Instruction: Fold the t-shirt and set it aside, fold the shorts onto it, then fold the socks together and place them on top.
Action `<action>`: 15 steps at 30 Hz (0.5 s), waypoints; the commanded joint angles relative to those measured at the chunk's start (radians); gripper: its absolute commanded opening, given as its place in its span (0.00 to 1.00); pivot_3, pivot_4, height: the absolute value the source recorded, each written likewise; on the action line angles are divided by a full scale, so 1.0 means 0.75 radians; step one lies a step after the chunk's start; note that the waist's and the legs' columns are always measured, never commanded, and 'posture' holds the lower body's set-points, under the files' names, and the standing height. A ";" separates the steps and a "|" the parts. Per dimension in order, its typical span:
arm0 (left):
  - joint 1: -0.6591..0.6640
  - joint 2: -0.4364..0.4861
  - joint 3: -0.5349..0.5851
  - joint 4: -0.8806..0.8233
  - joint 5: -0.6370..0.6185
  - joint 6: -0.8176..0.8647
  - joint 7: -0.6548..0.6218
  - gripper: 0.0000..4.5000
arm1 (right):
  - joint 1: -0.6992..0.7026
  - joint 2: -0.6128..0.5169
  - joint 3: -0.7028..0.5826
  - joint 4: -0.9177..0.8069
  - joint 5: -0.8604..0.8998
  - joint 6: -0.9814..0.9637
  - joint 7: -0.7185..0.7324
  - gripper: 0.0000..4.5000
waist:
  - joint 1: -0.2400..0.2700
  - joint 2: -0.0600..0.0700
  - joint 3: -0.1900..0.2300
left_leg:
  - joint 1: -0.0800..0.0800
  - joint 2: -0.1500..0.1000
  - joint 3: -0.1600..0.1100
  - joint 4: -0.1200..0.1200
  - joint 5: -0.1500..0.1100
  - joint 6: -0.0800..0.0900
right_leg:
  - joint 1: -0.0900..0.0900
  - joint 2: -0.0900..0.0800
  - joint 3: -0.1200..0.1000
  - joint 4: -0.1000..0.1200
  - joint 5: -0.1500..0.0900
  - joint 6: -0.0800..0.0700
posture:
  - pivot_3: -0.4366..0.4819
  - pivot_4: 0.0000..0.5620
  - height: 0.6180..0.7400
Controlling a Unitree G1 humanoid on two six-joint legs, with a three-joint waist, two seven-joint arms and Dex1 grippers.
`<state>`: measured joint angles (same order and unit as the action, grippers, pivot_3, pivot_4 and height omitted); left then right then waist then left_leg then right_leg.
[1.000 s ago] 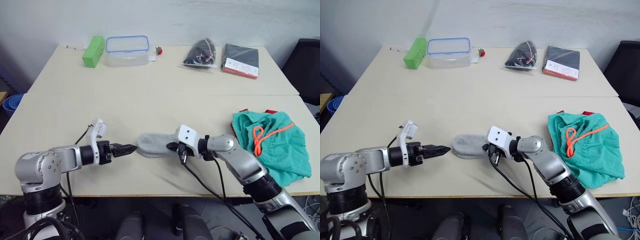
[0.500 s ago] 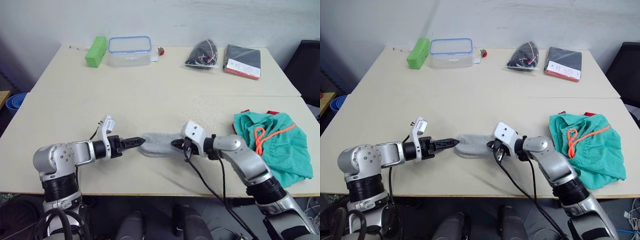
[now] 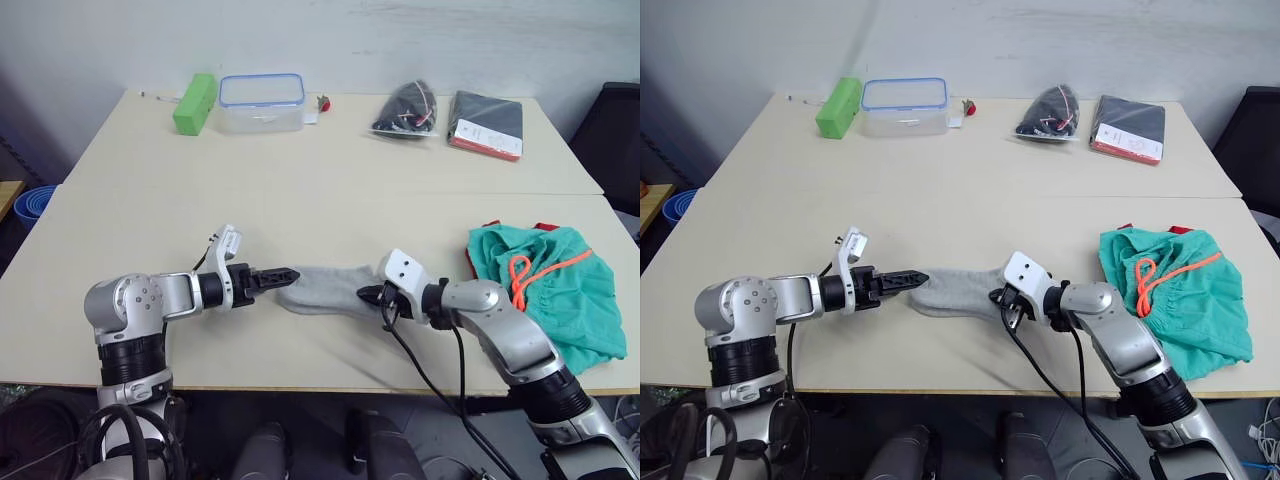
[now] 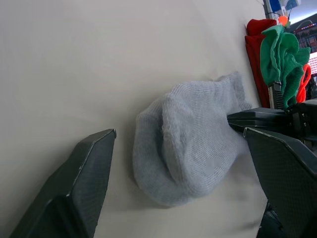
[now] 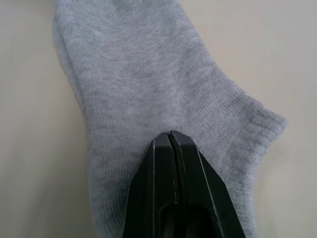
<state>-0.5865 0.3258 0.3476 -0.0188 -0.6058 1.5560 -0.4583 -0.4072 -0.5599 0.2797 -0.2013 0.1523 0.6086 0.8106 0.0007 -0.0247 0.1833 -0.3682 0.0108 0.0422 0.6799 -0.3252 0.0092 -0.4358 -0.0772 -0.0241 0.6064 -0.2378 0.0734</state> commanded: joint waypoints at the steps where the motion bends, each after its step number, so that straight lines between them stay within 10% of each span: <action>1: 0.000 0.016 -0.074 0.046 -0.004 0.018 -0.011 0.72 | 0.024 0.003 0.017 -0.002 -0.020 -0.022 -0.006 0.00 | 0.000 0.000 0.000 | 0.000 0.000 0.000 0.000 0.000 0.000 | 0.000 0.000 0.000 0.000 0.000 0.000 | 0.48 0.27 1.00; 11: 0.003 0.064 -0.091 0.035 -0.099 0.078 -0.055 0.02 | 0.047 0.007 0.012 0.006 -0.030 -0.042 -0.020 0.00 | -0.005 0.000 0.000 | -0.002 0.001 -0.001 -0.003 0.000 -0.001 | -0.001 0.000 -0.001 -0.004 0.000 0.000 | 0.48 0.27 1.00; 15: -0.022 0.096 -0.070 0.049 -0.138 0.078 -0.055 0.01 | 0.051 0.008 0.016 0.012 -0.033 -0.054 -0.021 0.00 | -0.005 0.000 0.000 | -0.002 0.001 -0.001 -0.004 0.000 -0.001 | -0.002 0.000 0.000 -0.004 0.000 0.000 | 0.48 0.27 1.00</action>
<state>-0.5837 0.3782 0.2772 0.0168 -0.6729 1.6130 -0.4829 -0.3845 -0.5550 0.2790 -0.2003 0.1420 0.5664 0.7960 -0.0032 -0.0247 0.1834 -0.3697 0.0116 0.0414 0.6771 -0.3255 0.0086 -0.4372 -0.0773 -0.0243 0.6032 -0.2378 0.0733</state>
